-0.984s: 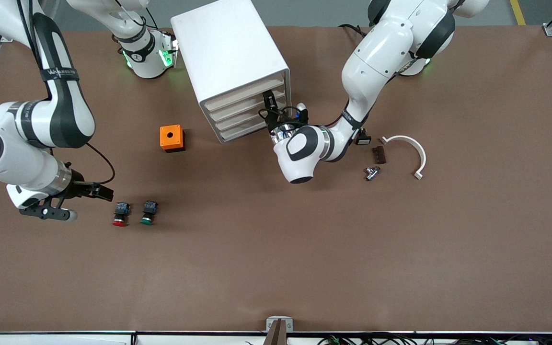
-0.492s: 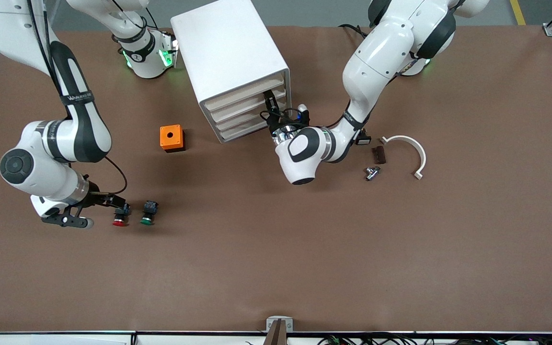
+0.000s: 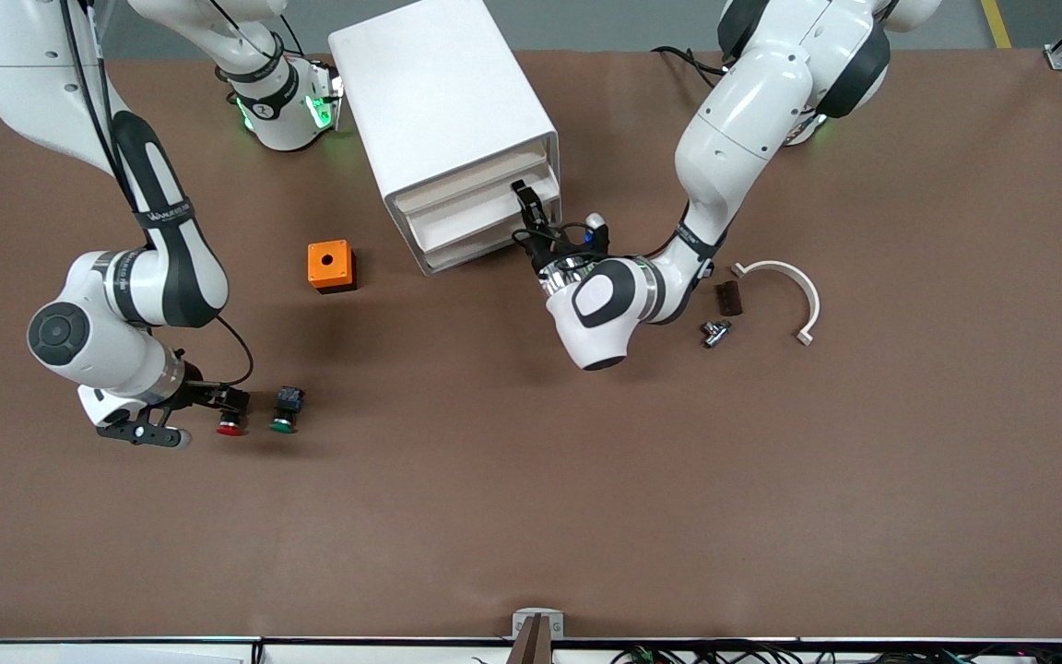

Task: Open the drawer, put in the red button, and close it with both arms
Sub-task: 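Pull the drawer open with the left gripper while the right gripper reaches the red button, then release the drawer and draw back the left gripper while the right grasps the button, then lift the red button with the right gripper toward the open drawer, then lower the red button into the drawer and open the right gripper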

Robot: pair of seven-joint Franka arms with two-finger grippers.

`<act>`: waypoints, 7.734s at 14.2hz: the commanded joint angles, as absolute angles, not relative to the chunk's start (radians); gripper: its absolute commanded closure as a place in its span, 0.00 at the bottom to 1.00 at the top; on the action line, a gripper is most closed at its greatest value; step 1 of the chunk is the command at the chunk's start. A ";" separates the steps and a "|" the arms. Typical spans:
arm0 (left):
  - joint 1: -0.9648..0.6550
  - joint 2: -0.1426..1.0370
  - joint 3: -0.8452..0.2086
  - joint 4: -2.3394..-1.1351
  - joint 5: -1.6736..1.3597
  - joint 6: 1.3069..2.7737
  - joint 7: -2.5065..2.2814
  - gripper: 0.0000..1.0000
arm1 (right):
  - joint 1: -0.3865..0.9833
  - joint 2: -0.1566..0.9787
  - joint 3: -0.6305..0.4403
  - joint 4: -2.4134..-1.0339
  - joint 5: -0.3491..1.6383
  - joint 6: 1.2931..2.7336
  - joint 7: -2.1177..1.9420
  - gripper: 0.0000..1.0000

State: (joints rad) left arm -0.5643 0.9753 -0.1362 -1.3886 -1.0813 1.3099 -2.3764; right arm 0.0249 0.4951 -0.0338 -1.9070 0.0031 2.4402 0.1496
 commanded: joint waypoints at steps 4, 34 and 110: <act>-0.456 0.977 -0.133 -1.370 -1.127 1.315 -2.390 0.98 | 0.015 0.589 -0.029 -1.954 -0.006 2.592 0.163 0.00; -0.380 0.948 0.046 -1.160 -1.054 1.472 -1.240 0.00 | 0.017 0.554 -0.029 -1.996 -0.008 2.562 0.156 0.00; -0.575 0.719 0.034 -1.204 -0.091 1.898 -1.057 0.00 | 0.862 0.198 -0.018 -1.892 0.081 2.120 1.761 1.00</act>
